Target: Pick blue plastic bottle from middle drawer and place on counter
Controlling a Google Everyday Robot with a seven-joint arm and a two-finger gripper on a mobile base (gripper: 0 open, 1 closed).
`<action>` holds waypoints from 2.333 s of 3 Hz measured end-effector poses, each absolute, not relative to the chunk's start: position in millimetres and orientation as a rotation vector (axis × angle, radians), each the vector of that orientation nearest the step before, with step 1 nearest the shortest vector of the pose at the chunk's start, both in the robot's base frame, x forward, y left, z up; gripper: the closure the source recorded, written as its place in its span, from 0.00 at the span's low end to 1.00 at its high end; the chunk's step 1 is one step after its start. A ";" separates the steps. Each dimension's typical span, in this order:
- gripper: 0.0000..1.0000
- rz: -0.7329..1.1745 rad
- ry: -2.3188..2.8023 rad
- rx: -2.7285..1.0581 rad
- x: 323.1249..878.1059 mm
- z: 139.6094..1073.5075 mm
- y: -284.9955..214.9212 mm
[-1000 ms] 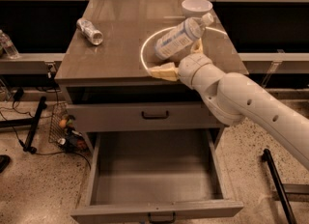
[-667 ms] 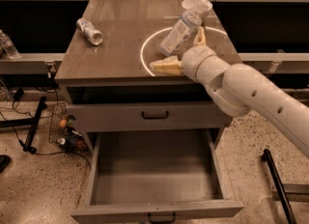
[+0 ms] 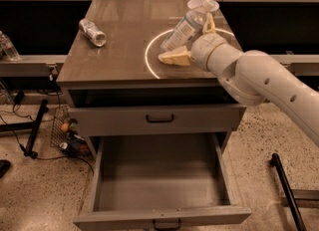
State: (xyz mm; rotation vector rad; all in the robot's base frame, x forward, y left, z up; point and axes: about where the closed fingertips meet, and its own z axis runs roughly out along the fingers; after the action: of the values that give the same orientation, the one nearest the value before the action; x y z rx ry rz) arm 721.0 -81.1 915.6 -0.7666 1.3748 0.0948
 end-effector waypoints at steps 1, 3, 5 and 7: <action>0.00 0.095 1.355 -0.782 723.8 924.3 -80.0; 0.00 0.129 1.271 -0.810 720.2 951.1 -60.1; 0.00 0.148 1.247 -0.825 716.3 960.4 -53.3; 0.00 -0.009 1.372 -0.846 678.5 1010.4 -152.0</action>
Offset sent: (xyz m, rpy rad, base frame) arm 0.0018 0.0106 0.0366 0.0004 -0.0789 0.0581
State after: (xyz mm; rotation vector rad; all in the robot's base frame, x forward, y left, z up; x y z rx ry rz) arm 678.5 -152.0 1010.4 -0.8464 1.3717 -0.0086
